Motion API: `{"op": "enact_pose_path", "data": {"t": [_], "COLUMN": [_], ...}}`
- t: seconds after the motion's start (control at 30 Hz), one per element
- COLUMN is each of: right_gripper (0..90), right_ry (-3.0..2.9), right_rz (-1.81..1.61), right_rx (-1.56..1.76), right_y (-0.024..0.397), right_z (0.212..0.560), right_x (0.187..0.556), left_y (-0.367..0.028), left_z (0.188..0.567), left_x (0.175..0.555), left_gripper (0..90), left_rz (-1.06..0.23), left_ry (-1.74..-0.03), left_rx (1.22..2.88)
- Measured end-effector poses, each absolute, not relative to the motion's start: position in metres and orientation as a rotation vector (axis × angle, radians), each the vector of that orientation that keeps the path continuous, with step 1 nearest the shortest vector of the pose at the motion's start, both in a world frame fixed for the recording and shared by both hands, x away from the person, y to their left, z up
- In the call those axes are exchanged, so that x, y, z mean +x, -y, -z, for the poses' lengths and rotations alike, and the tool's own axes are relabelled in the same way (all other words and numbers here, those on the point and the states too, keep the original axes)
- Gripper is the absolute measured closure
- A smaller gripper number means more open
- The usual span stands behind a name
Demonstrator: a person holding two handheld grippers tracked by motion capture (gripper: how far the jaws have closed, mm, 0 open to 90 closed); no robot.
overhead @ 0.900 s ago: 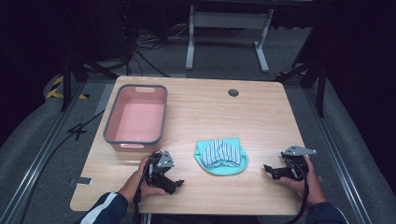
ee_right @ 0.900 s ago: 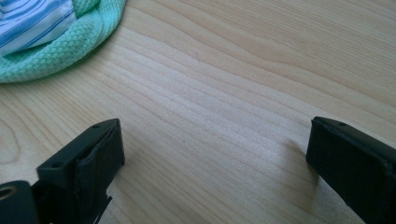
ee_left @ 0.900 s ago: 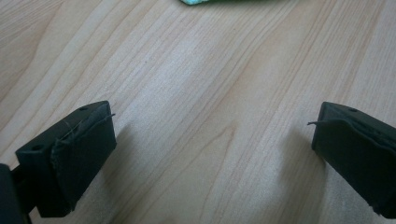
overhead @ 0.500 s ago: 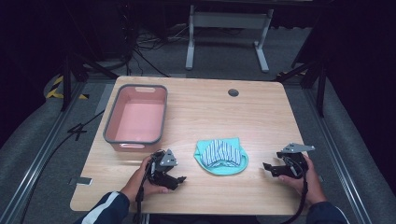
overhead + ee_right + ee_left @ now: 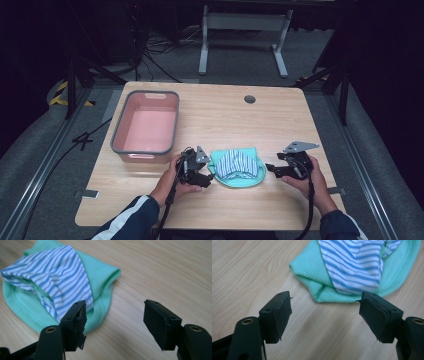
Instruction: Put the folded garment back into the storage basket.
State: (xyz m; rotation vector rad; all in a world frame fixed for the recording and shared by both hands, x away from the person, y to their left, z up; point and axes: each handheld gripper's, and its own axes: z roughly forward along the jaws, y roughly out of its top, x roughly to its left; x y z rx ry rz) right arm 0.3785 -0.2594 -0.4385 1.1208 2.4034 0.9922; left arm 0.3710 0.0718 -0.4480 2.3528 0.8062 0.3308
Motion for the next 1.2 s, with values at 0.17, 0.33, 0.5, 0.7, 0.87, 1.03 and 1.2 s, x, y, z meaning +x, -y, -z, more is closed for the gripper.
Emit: {"op": "enact_pose_path", "data": {"t": [0.17,0.33,0.5,0.7,0.87,1.03,1.2], "right_gripper": [36.1,36.1,36.0,33.6,36.5,53.1,64.0], "right_ry": [-2.435,-2.468,-2.464,-2.482,-2.492,-2.52,-2.52], "right_rz": [-1.002,-0.951,-0.915,-0.883,-0.902,-0.9,-0.889], "right_rx": [1.113,1.128,1.163,1.185,1.186,1.154,1.169], "right_y": [0.237,0.224,0.216,0.212,0.212,0.208,0.204], "right_z": [0.437,0.448,0.458,0.466,0.469,0.466,0.465], "right_x": [0.392,0.402,0.412,0.414,0.413,0.406,0.401], "left_y": [-0.062,-0.057,-0.058,-0.056,-0.053,-0.051,-0.051], "left_z": [0.449,0.456,0.465,0.471,0.47,0.467,0.467], "left_x": [0.387,0.399,0.409,0.416,0.419,0.421,0.423], "left_gripper": [26.0,25.6,24.0,21.9,20.5,28.1,42.0], "left_rz": [-0.32,-0.324,-0.306,-0.27,-0.261,-0.228,-0.223], "left_ry": [-0.844,-0.88,-0.912,-0.898,-0.888,-0.834,-0.793], "left_rx": [2.333,2.352,2.346,2.349,2.37,2.401,2.391]}}
